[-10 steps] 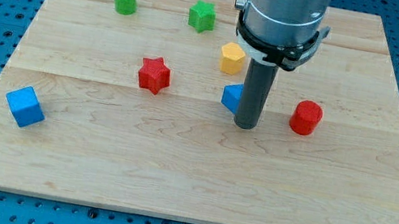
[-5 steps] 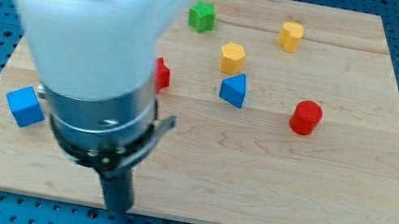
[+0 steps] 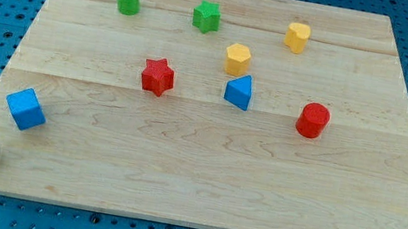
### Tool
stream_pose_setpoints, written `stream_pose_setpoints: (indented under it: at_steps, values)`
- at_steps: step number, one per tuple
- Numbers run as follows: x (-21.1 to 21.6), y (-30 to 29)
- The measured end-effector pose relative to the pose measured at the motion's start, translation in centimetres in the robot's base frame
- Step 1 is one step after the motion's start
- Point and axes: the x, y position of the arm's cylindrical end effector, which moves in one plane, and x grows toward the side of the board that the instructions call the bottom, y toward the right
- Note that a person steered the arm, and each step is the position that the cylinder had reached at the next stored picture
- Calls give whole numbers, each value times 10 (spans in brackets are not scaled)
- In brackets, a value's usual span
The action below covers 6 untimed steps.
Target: Push the blue cube to the bottom of the red star
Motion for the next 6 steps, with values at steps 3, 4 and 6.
stream_pose_setpoints:
  at_steps: [3,4,6]
  values:
    - [-52,146]
    - [-53,235]
    - [-32,112]
